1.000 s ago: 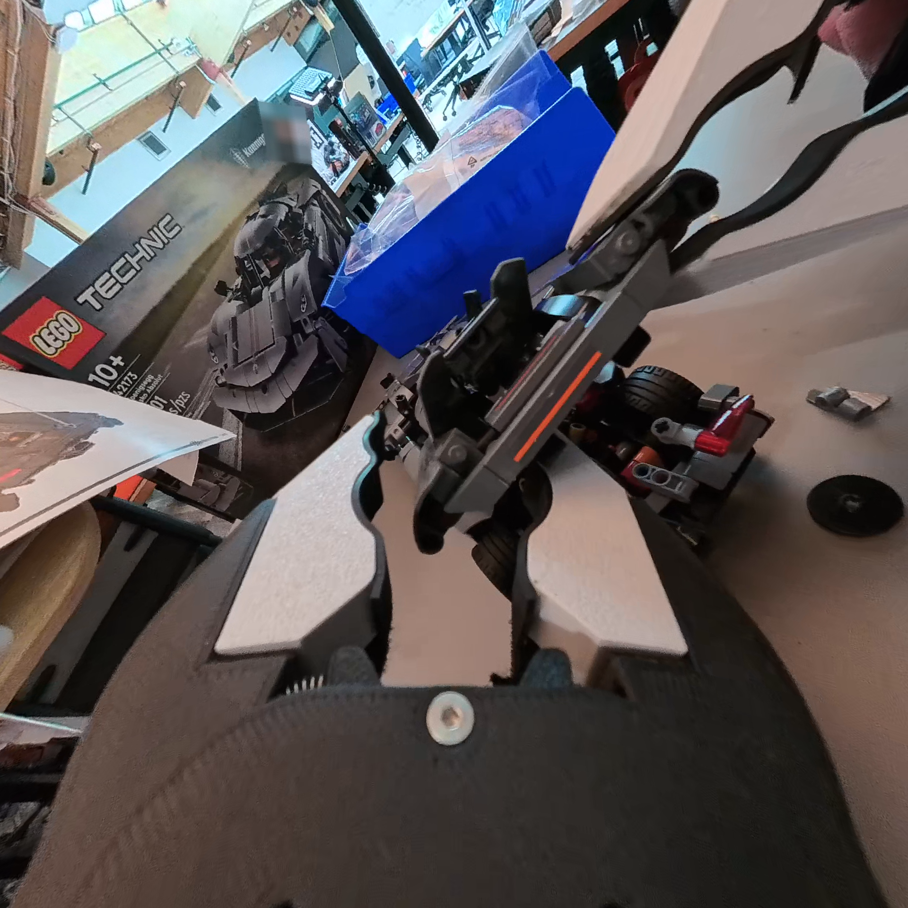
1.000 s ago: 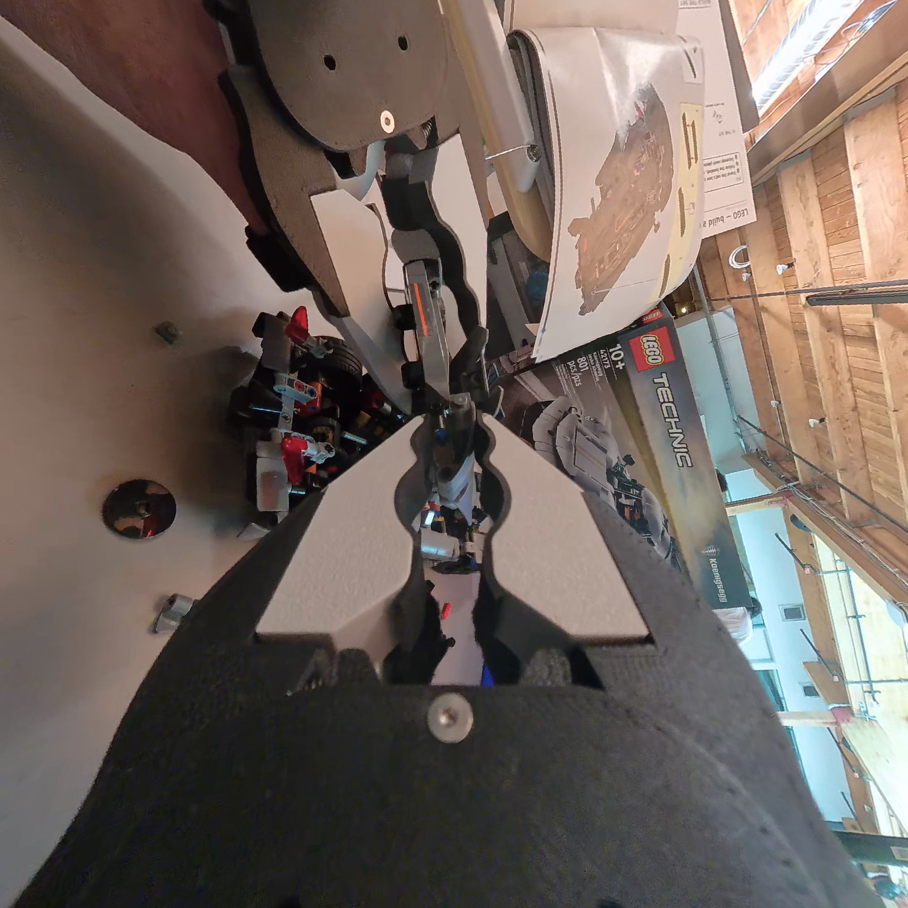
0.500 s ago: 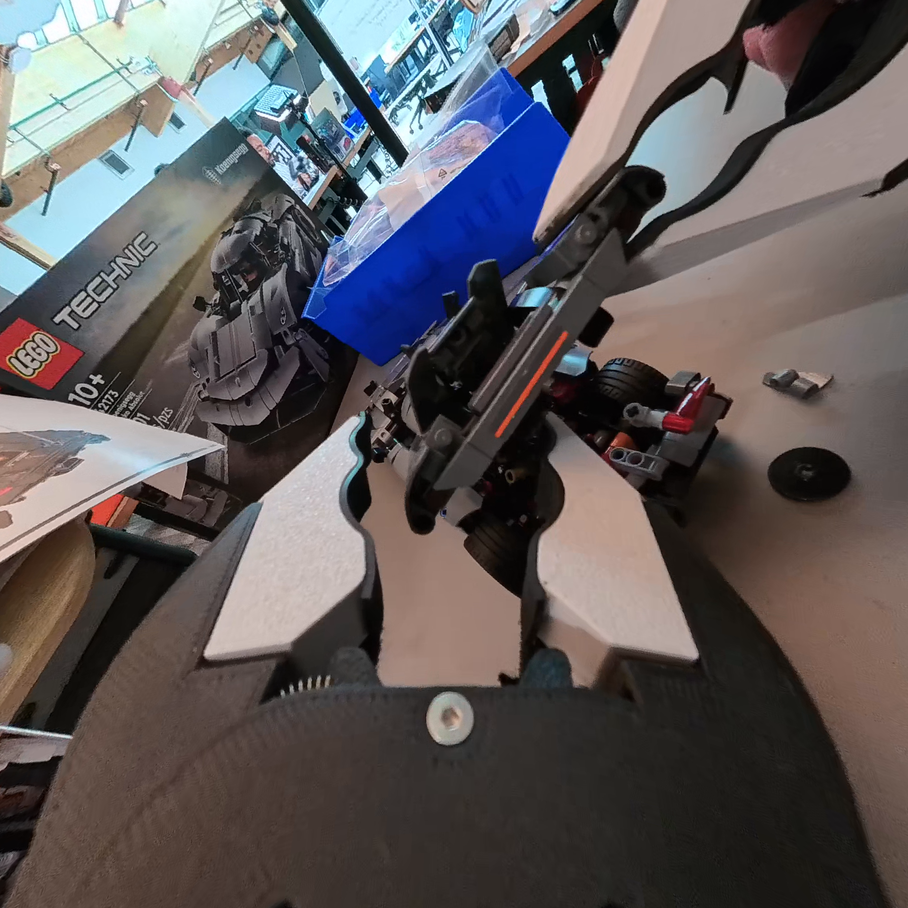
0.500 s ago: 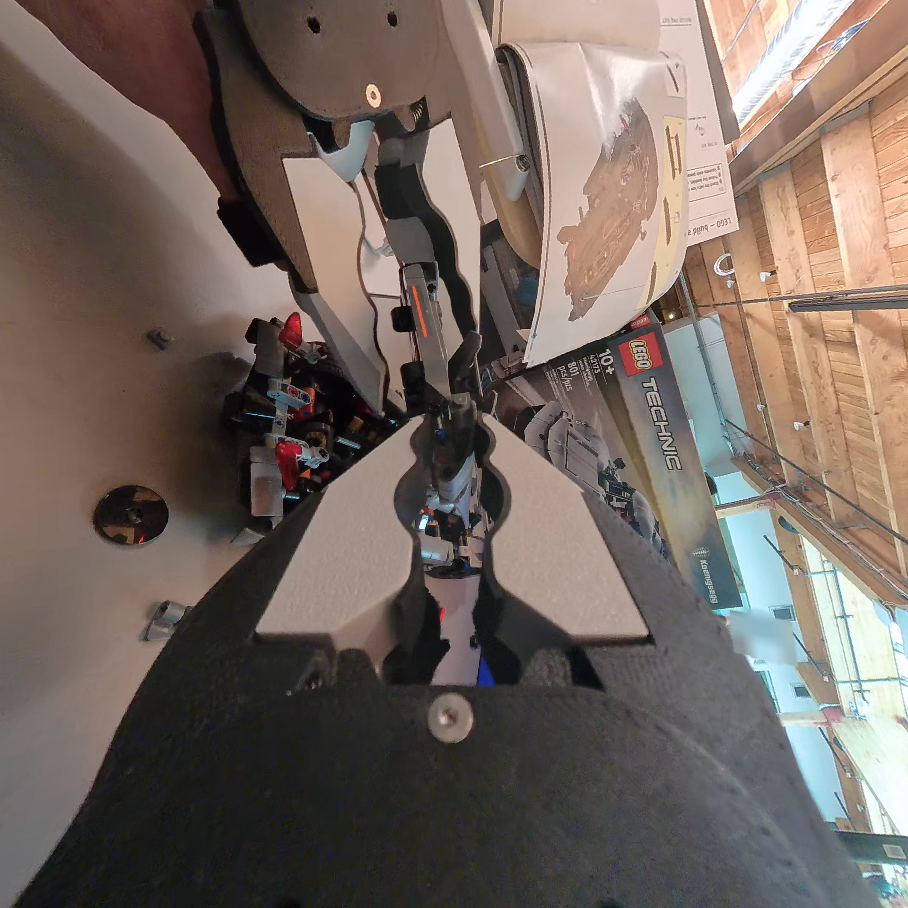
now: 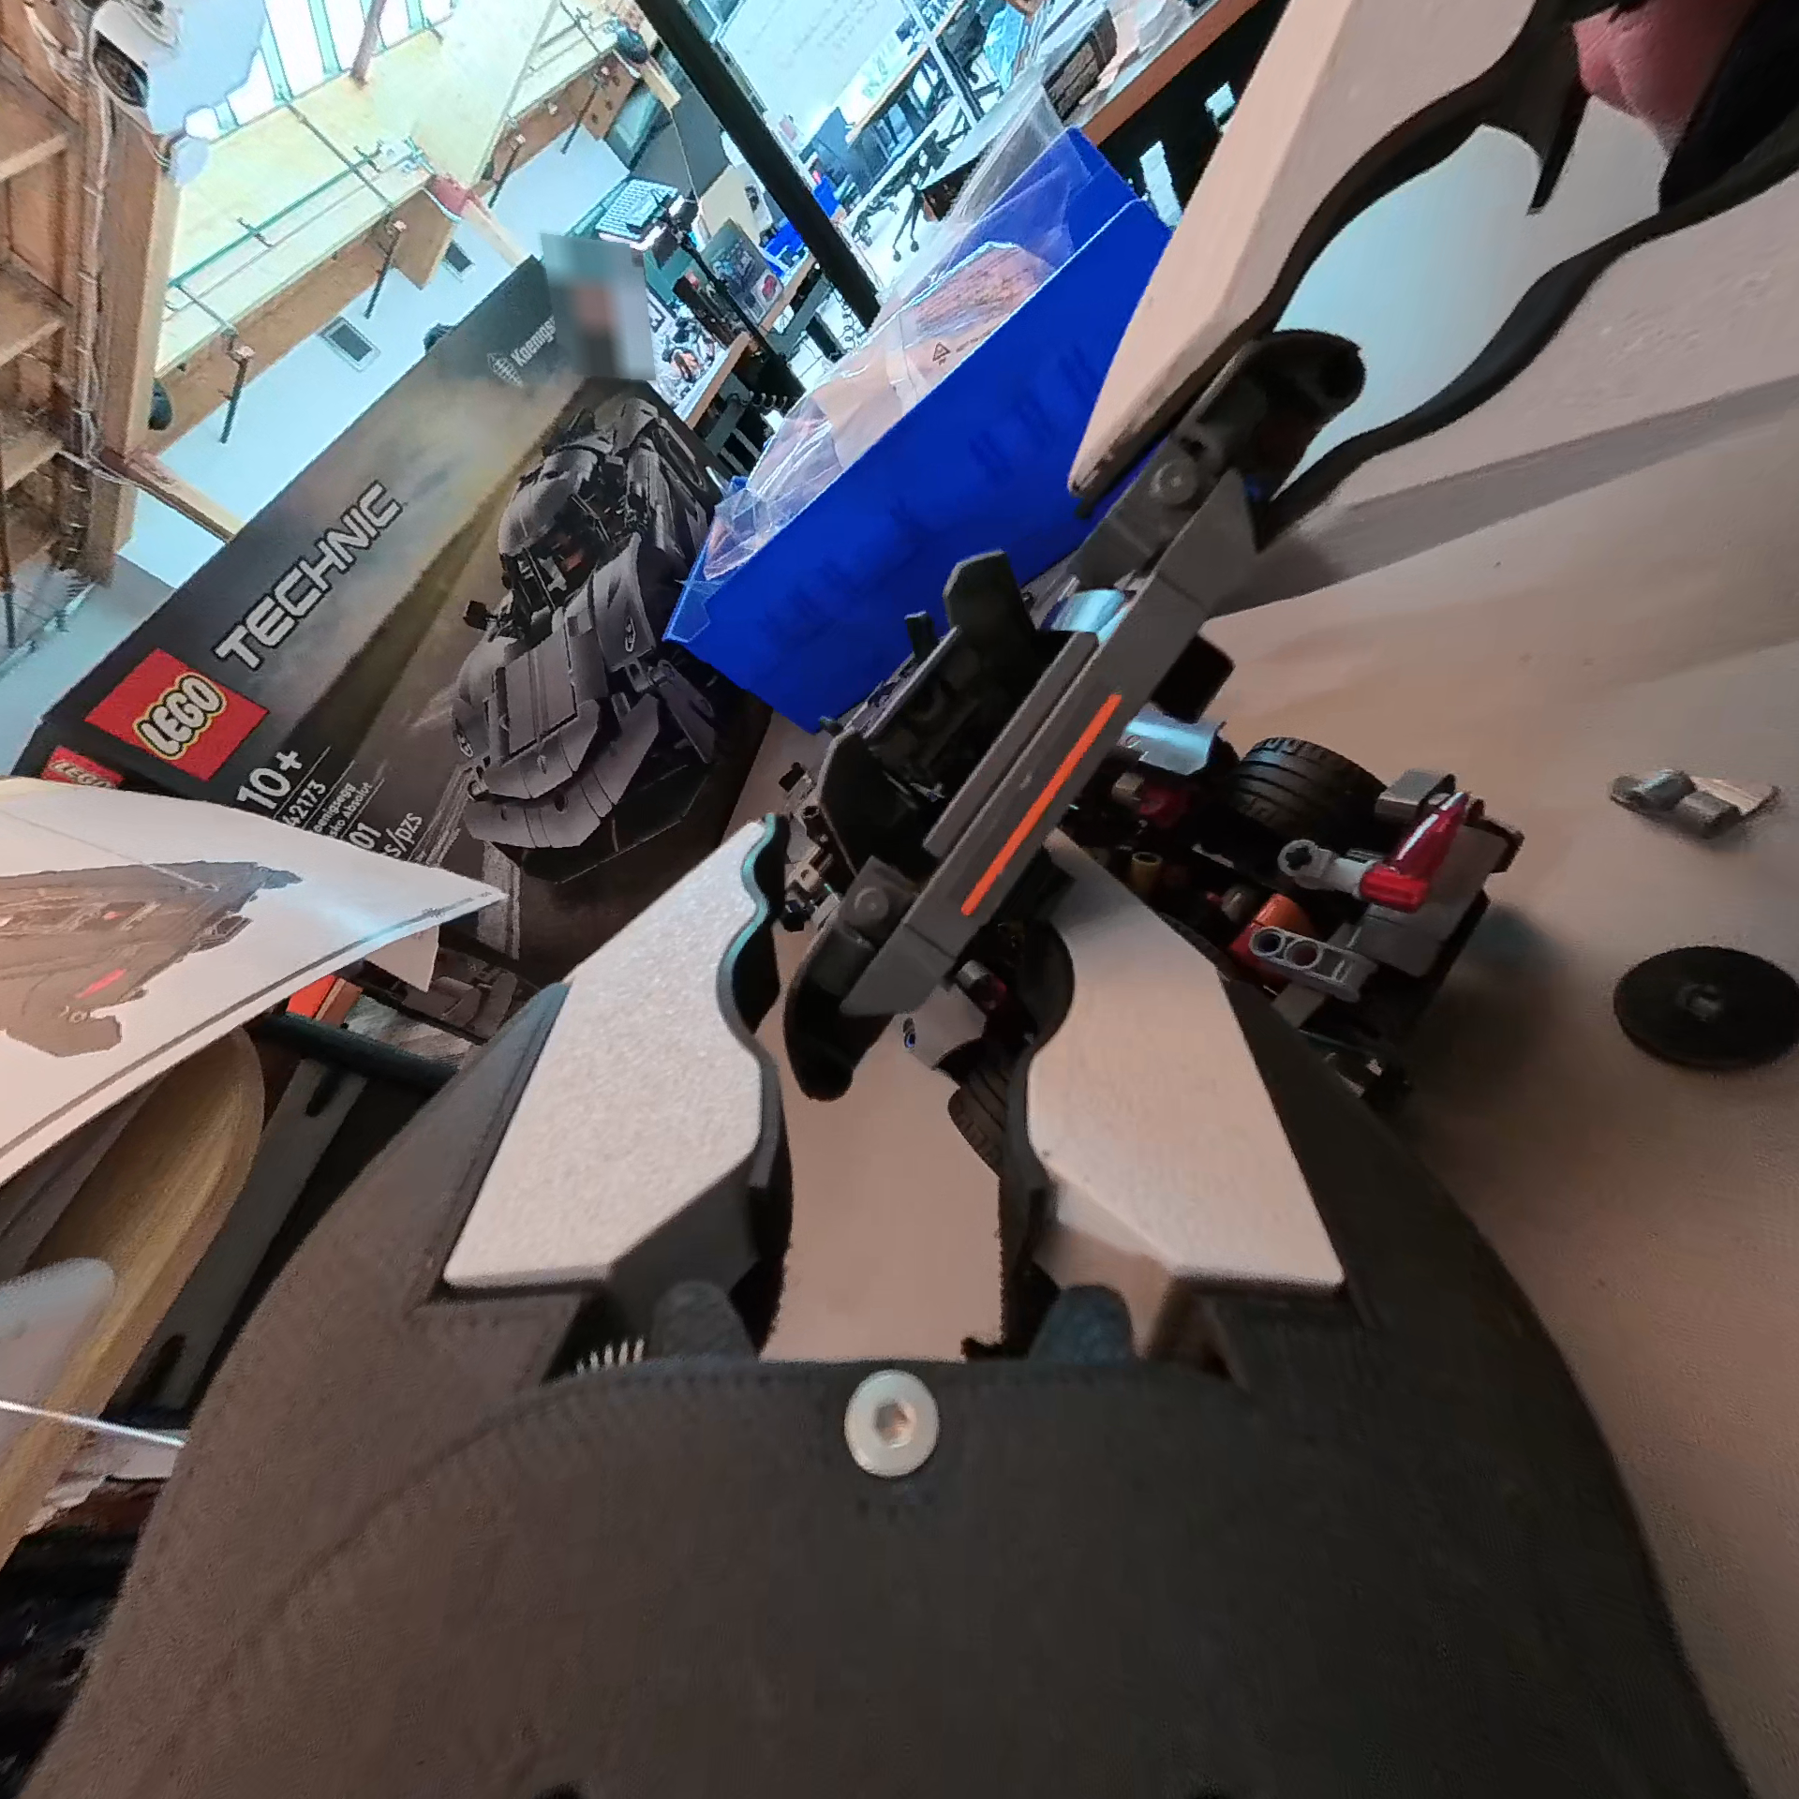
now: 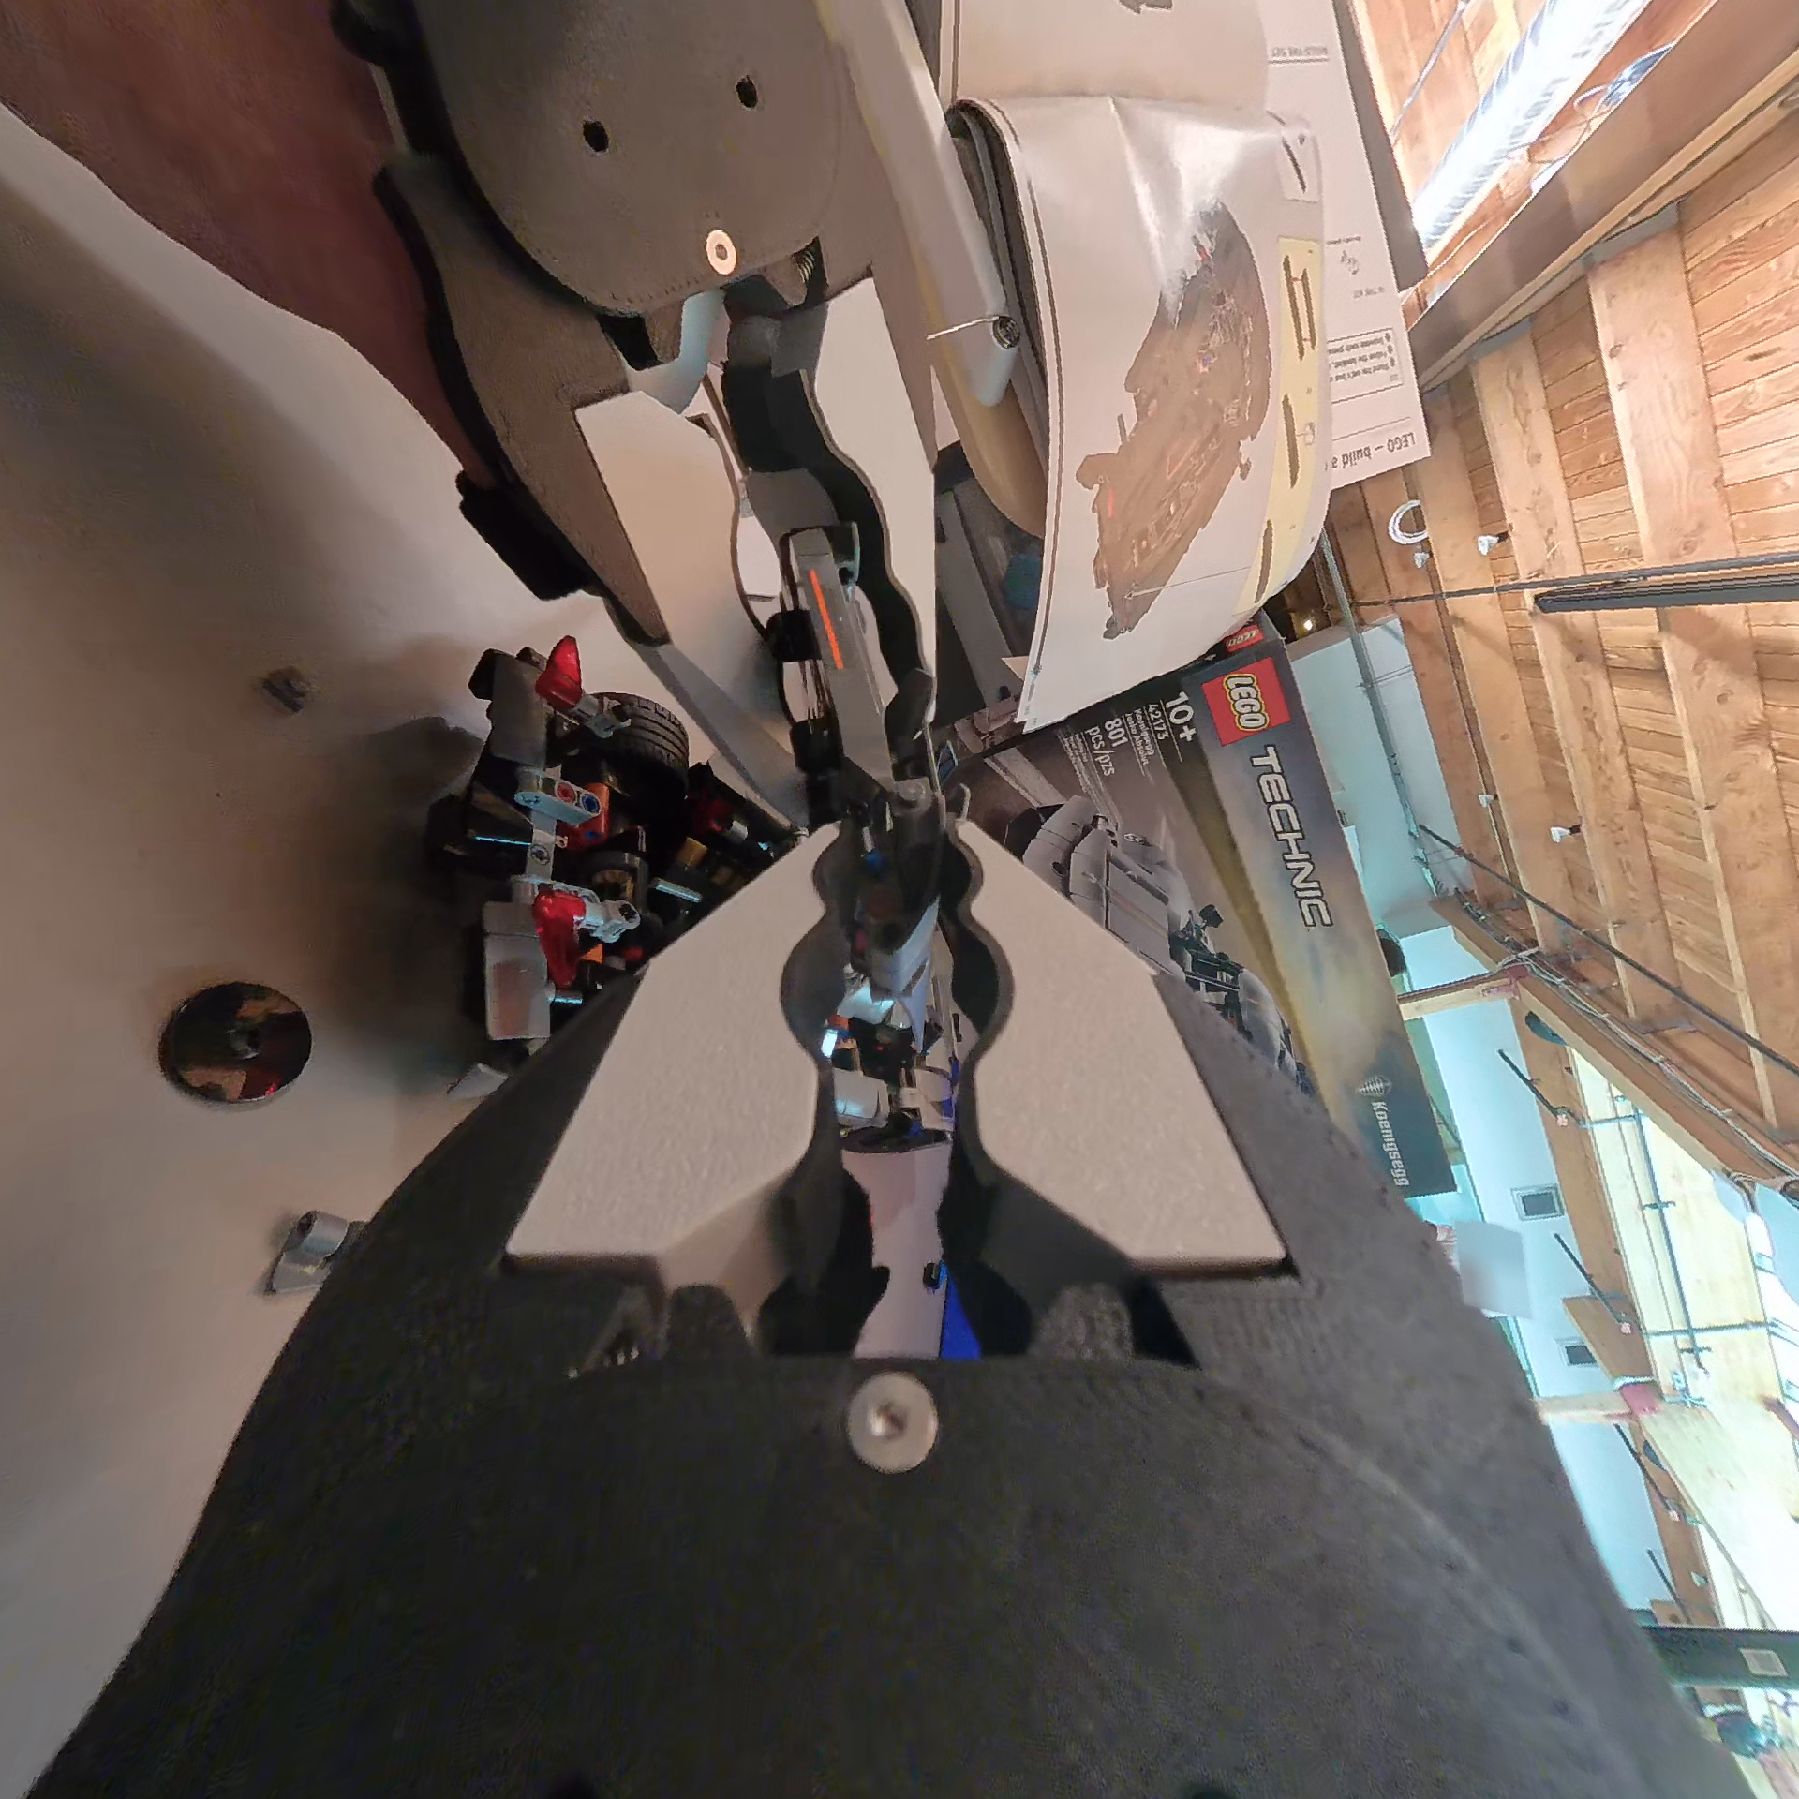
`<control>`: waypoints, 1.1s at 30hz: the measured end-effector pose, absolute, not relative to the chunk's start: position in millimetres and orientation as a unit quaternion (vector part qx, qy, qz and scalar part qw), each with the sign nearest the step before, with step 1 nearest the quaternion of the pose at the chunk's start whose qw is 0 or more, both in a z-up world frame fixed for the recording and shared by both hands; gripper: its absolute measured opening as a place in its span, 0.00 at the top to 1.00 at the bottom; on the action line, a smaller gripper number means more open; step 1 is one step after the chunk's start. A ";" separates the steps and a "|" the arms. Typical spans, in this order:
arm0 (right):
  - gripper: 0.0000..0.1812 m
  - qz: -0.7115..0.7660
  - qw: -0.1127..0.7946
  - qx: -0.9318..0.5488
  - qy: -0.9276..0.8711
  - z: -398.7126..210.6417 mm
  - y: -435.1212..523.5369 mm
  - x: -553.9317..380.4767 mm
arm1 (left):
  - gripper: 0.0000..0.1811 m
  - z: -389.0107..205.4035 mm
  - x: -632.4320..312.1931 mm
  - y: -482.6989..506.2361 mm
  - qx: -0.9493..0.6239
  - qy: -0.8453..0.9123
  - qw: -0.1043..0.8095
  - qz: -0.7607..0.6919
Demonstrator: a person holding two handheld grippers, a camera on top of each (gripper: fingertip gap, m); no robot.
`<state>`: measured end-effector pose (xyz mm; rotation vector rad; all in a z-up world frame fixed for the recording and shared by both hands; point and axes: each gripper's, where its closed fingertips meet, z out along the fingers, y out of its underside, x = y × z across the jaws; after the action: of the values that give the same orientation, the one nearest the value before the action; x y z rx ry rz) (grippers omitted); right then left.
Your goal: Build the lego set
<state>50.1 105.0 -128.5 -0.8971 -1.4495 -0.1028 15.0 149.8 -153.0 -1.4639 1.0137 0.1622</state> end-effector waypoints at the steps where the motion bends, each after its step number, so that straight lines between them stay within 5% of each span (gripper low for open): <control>1: 0.92 -0.047 0.657 -0.395 -0.640 -128.6 105.0 50.0 | 0.76 -153.1 15.3 150.2 -0.638 0.442 0.626 0.072; 33: 0.91 -0.061 0.662 -0.414 -0.621 -124.8 118.1 51.1 | 0.81 -155.6 16.7 156.9 -0.653 0.442 0.612 0.070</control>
<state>51.1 118.1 -124.8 -0.9362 -1.4049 -0.1373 16.7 156.9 -155.6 -1.5054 1.0191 0.1610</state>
